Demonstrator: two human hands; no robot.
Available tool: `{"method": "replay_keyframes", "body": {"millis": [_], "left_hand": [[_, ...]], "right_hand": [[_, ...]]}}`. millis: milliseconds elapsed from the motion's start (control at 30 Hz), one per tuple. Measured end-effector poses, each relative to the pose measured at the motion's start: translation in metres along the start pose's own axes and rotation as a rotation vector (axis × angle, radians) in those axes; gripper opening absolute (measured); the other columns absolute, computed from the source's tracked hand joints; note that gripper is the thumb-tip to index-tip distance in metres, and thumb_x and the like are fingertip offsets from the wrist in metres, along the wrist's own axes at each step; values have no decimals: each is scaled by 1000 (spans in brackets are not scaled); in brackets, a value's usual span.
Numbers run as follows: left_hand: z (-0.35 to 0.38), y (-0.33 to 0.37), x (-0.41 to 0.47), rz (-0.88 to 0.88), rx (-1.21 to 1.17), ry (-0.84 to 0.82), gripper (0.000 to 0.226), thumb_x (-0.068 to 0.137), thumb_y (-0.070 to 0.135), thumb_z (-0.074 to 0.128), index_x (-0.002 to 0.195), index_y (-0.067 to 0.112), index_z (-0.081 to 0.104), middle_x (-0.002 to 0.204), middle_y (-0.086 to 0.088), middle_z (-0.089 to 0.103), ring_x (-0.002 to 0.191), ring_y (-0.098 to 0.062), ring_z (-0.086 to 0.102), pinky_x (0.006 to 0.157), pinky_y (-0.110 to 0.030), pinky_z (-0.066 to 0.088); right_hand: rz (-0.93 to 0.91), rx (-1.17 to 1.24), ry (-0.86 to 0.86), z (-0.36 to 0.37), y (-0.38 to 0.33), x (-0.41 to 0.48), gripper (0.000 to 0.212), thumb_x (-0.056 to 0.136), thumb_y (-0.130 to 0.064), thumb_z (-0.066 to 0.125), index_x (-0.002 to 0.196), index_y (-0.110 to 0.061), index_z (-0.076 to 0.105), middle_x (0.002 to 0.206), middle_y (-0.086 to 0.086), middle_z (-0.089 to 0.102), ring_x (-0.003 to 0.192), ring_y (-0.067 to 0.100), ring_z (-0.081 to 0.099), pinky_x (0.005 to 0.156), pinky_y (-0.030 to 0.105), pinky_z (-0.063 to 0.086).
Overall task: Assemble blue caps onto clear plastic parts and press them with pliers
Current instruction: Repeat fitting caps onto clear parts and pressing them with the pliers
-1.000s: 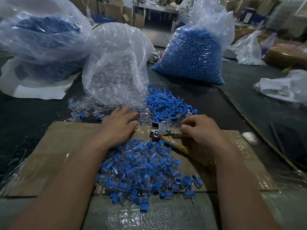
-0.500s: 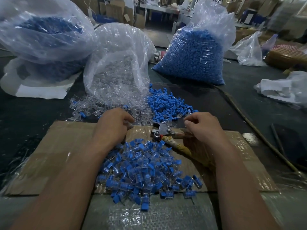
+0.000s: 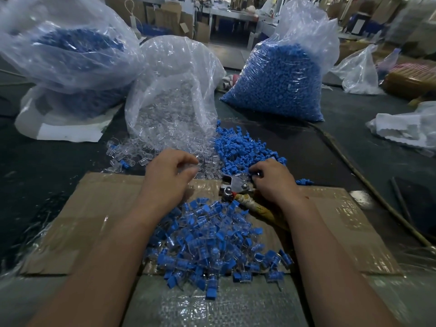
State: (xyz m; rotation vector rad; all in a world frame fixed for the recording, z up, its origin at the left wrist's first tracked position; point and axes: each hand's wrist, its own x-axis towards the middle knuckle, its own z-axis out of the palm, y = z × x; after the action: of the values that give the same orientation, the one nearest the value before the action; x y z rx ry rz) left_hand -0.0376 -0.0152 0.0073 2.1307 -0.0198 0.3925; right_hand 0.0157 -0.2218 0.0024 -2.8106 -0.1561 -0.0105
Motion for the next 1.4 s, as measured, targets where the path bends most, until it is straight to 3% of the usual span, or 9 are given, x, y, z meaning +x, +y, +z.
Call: {"method": "replay_keyframes", "body": {"millis": [133, 400, 500, 667, 800, 867, 1000, 1167, 1400], "left_hand": [[2, 4, -2, -22, -110, -39, 15, 86, 12, 62, 79, 24, 58, 78, 3, 61, 63, -1, 60, 48, -6, 43], [2, 5, -7, -27, -77, -98, 30, 84, 12, 64, 71, 38, 58, 81, 6, 64, 61, -8, 66, 58, -16, 54], [2, 4, -7, -46, -53, -74, 35, 83, 9, 65, 66, 38, 58, 77, 4, 64, 55, -2, 64, 49, -10, 48], [0, 10, -9, -9, -67, -53, 35, 78, 3, 68, 62, 33, 59, 94, 14, 55, 67, 2, 59, 57, -5, 45], [-4, 9, -7, -59, -155, 6, 25, 80, 4, 67, 67, 25, 62, 84, 3, 55, 61, 9, 58, 45, -4, 41], [-5, 7, -6, -89, -178, 14, 25, 81, 6, 66, 69, 27, 62, 80, 4, 61, 63, 0, 59, 51, -10, 44], [-4, 7, -4, -175, -291, -1, 18, 85, 5, 62, 72, 19, 60, 69, -2, 62, 51, 2, 58, 44, -10, 44], [-5, 11, -6, -167, -431, -47, 24, 87, 1, 56, 85, 25, 60, 76, -2, 64, 57, 1, 61, 55, -11, 50], [-4, 20, -10, -163, -476, -77, 18, 82, -2, 61, 76, 16, 64, 64, -2, 67, 58, -9, 66, 55, -16, 52]], "right_hand": [[14, 31, 21, 0, -1, 1, 24, 90, -16, 55, 112, -17, 63, 121, 3, 55, 106, 17, 51, 80, 24, 34], [13, 139, 110, -2, 5, -4, 20, 95, -18, 48, 110, -15, 61, 115, 4, 57, 92, 11, 47, 78, 26, 36], [5, 178, 148, -5, 7, -7, 20, 95, -18, 47, 108, -15, 62, 110, 3, 56, 92, 12, 46, 79, 25, 34], [-31, 186, 177, -6, 5, -12, 19, 95, -16, 47, 107, -15, 62, 99, -4, 49, 90, 7, 42, 78, 23, 32], [-34, 213, 209, -7, 4, -13, 18, 95, -16, 47, 107, -14, 61, 95, -9, 48, 88, 5, 43, 77, 23, 33], [-33, 228, 227, -7, 3, -14, 18, 95, -18, 47, 107, -15, 61, 93, -10, 49, 86, 6, 45, 75, 23, 34], [-49, 310, 256, -12, 0, -18, 15, 95, -20, 47, 100, -18, 62, 81, -13, 52, 72, -2, 48, 60, 11, 33], [-129, 548, 240, -18, -19, -34, 21, 90, -10, 56, 105, -23, 64, 81, -23, 55, 82, 0, 59, 71, 11, 47], [-300, 721, 245, -13, -51, -49, 28, 80, -7, 69, 73, -32, 58, 70, -14, 62, 68, 0, 62, 63, 10, 49]]}}
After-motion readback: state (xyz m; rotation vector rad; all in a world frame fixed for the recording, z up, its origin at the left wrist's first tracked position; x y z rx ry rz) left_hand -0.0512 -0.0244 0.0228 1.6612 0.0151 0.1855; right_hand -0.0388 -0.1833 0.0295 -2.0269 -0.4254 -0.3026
